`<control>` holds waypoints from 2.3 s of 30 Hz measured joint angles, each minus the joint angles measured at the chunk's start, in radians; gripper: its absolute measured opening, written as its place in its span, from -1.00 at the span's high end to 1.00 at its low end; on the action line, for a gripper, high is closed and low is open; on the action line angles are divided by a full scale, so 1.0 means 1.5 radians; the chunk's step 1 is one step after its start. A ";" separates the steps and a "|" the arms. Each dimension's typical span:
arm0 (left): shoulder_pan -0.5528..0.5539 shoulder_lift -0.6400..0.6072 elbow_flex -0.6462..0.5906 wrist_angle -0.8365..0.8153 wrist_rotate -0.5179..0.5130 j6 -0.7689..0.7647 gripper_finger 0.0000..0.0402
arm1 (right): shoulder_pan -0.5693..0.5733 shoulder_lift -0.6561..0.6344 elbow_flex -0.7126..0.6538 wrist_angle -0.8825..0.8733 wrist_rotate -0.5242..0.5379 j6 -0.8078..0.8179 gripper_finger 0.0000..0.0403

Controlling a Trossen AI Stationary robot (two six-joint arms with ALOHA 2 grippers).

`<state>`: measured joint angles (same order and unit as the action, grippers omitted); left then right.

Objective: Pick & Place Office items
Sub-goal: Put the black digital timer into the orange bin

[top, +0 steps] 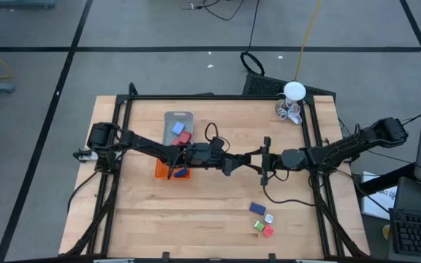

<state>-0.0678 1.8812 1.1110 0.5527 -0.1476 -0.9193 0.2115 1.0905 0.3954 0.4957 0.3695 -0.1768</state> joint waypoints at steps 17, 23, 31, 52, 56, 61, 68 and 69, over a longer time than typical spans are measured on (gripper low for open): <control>0.002 0.000 -0.001 -0.004 -0.001 -0.001 0.37 | 0.000 0.000 0.000 0.001 0.000 0.000 0.19; 0.003 0.000 -0.001 -0.003 -0.001 -0.005 0.54 | 0.000 0.000 0.000 0.002 0.000 -0.001 0.18; 0.004 0.000 -0.001 -0.001 -0.001 -0.005 0.57 | 0.000 0.000 0.000 0.001 0.001 -0.002 0.18; 0.008 -0.001 -0.001 -0.003 0.006 0.030 0.67 | 0.000 0.000 0.000 -0.014 -0.005 0.055 0.05; 0.017 -0.001 -0.001 -0.002 0.050 0.042 0.71 | 0.000 -0.008 -0.001 -0.022 -0.005 0.064 -0.10; 0.024 -0.006 -0.001 -0.004 0.070 0.061 0.71 | 0.000 -0.054 -0.001 -0.065 -0.004 0.077 -0.23; 0.024 -0.057 -0.001 -0.049 0.069 0.125 0.71 | 0.000 -0.151 -0.001 -0.141 -0.005 0.098 -0.25; 0.024 -0.069 -0.001 -0.069 0.067 0.142 0.71 | 0.000 -0.162 -0.001 -0.149 -0.005 0.104 -0.24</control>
<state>-0.0322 1.7775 1.1099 0.4488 -0.0477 -0.7063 0.2113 0.8467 0.3943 0.2724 0.3622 -0.0214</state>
